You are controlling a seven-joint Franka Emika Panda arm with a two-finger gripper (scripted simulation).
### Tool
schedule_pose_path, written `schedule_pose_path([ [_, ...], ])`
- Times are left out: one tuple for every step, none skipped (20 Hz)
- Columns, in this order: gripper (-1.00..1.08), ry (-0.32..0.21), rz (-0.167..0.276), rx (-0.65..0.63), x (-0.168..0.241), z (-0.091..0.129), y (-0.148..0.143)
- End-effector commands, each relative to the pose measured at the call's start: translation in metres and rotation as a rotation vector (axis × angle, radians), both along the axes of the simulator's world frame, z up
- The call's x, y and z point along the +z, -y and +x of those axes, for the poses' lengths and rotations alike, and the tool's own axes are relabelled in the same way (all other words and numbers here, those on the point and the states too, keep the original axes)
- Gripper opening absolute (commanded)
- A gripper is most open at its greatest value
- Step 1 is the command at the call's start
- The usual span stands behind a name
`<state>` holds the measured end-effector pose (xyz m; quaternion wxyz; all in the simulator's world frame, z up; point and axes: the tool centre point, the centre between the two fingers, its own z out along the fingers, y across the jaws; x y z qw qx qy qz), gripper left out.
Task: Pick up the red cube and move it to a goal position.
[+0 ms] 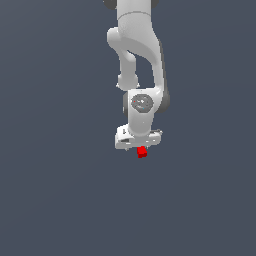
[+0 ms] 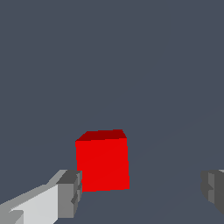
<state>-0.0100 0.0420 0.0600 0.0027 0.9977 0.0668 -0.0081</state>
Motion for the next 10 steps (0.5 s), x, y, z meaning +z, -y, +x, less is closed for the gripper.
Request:
schedule_pose_path([
  [1.00,0.007,0.004,0.024,-0.016,0.000,-0.011],
  [1.00,0.009,0.005,0.032,-0.021,0.000,-0.015],
  [1.00,0.010,0.006,0.039,-0.026,0.000,-0.018],
  [1.00,0.012,0.007,0.045,-0.030,0.000,-0.020],
  [1.00,0.013,0.007,0.050,-0.033,0.000,-0.023],
  [1.00,0.014,0.008,0.054,-0.035,0.000,-0.025],
  [1.00,0.015,0.008,0.057,-0.038,0.000,-0.026],
  [1.00,0.015,0.008,0.059,-0.039,0.000,-0.027],
  [1.00,0.016,0.008,0.060,-0.040,0.000,-0.027],
  [1.00,0.016,0.008,0.061,-0.040,0.000,-0.028],
])
